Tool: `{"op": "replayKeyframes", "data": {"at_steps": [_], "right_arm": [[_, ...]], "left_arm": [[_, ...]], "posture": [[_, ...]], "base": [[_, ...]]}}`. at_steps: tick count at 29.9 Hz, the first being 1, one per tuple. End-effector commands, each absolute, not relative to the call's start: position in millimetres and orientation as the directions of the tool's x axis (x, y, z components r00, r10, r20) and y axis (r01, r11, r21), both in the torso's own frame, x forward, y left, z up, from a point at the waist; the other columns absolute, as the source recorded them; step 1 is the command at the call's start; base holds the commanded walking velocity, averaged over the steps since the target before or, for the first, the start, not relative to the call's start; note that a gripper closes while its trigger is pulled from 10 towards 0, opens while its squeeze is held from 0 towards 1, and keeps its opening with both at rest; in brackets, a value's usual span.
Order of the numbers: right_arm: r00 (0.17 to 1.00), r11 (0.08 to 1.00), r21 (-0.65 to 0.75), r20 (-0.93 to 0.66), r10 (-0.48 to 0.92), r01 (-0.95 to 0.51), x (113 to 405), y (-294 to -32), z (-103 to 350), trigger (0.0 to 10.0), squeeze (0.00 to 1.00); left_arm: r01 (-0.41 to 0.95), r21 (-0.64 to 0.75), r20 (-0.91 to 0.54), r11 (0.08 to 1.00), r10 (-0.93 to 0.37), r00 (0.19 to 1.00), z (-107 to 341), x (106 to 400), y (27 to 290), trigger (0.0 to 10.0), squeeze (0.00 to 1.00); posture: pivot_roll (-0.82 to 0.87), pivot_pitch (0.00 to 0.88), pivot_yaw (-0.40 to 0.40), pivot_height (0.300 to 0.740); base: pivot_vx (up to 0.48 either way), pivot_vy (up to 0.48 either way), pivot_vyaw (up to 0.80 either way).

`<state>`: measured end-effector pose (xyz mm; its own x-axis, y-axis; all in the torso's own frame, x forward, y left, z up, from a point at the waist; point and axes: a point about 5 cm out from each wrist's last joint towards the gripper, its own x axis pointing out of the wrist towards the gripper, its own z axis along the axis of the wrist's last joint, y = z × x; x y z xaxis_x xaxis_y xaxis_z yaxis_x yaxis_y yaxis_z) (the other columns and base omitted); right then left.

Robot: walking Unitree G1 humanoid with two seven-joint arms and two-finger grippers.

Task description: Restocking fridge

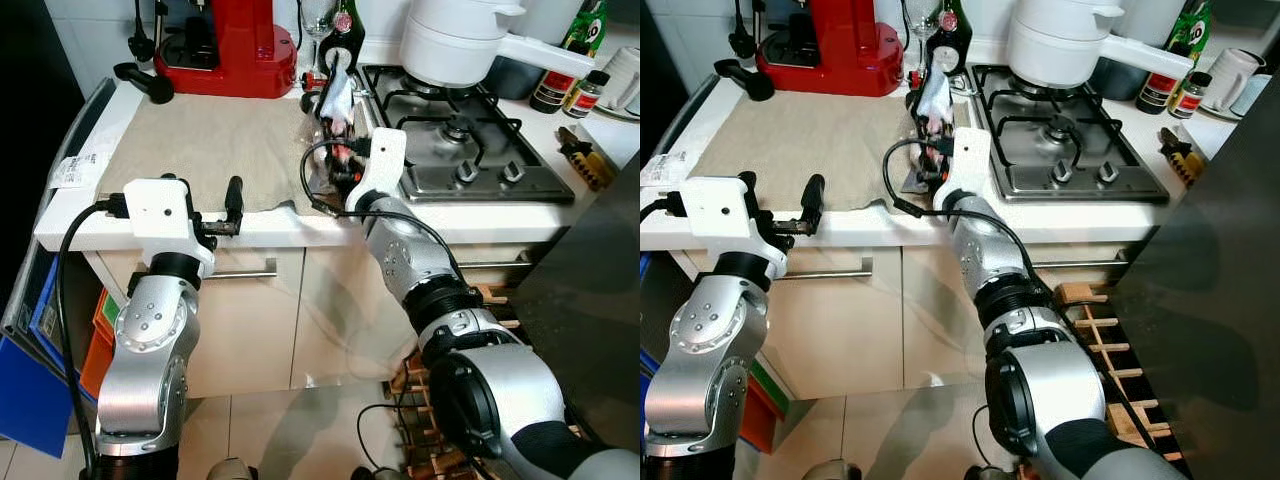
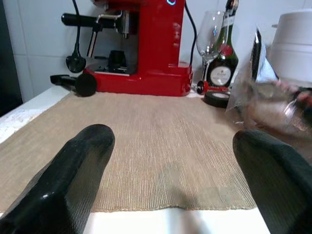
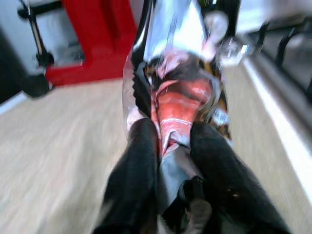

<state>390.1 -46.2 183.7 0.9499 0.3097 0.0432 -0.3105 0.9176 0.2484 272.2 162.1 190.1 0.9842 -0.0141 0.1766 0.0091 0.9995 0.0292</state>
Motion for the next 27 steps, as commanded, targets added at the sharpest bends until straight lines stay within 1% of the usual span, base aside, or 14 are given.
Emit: {"op": "replayKeyframes", "data": {"at_steps": [1,3,5,8,14,17,21,27], "right_arm": [[0.953,0.931,0.208,0.123,0.278,-0.299,389.8,-52.3,194.6,0.0,0.0],[0.955,0.951,0.156,0.177,0.24,-0.268,387.8,-60.7,198.0,0.0,0.0],[0.954,0.959,0.133,0.207,0.219,-0.25,386.3,-65.3,199.4,0.0,0.0],[0.952,0.967,0.104,0.229,0.204,-0.232,384.8,-69.3,200.0,0.0,0.0],[0.948,0.971,0.126,0.274,0.161,-0.201,384.4,-76.2,208.7,0.0,0.0],[0.934,0.975,0.124,0.331,0.136,-0.186,383.8,-80.5,221.7,0.0,0.0],[0.902,0.978,0.093,0.41,0.131,-0.184,380.4,-82.1,235.9,0.0,0.0],[0.886,0.983,0.076,0.449,0.113,-0.164,377.9,-86.1,242.0,0.0,0.0]], "left_arm": [[0.013,0.052,0.176,0.999,-0.022,0.984,190.3,274.1,158.2,10.0,0.0],[0.023,0.079,0.166,0.997,-0.036,0.985,188.7,275.1,156.4,10.0,0.0],[0.019,0.096,0.163,0.995,-0.035,0.986,187.8,276.3,156.2,10.0,0.0],[0.016,0.088,0.164,0.996,-0.03,0.986,187.2,278.0,156.4,10.0,0.0],[0.017,0.087,0.168,0.996,-0.032,0.985,187.4,281.1,155.3,10.0,0.0],[0.015,0.091,0.171,0.996,-0.031,0.985,187.6,282.8,155.2,10.0,0.0],[0.017,0.104,0.169,0.994,-0.035,0.985,185.8,283.0,154.1,10.0,0.0],[0.023,0.117,0.172,0.993,-0.044,0.984,185.2,283.8,152.7,10.0,0.0]], "posture": [[0.2,0.054,-0.082,0.74],[0.2,0.052,-0.083,0.74],[0.19,0.048,-0.084,0.74],[0.18,0.044,-0.082,0.74],[0.17,0.034,-0.08,0.74],[0.17,0.031,-0.08,0.74],[0.17,0.029,-0.08,0.74],[0.17,0.025,-0.08,0.74]], "base": [[0.0,0.0,0.0],[0.0,0.0,0.0],[0.0,0.0,0.0],[0.0,0.0,0.0],[0.0,0.0,0.0],[0.0,0.0,0.0],[0.0,0.0,0.0],[0.0,0.0,0.0]]}}
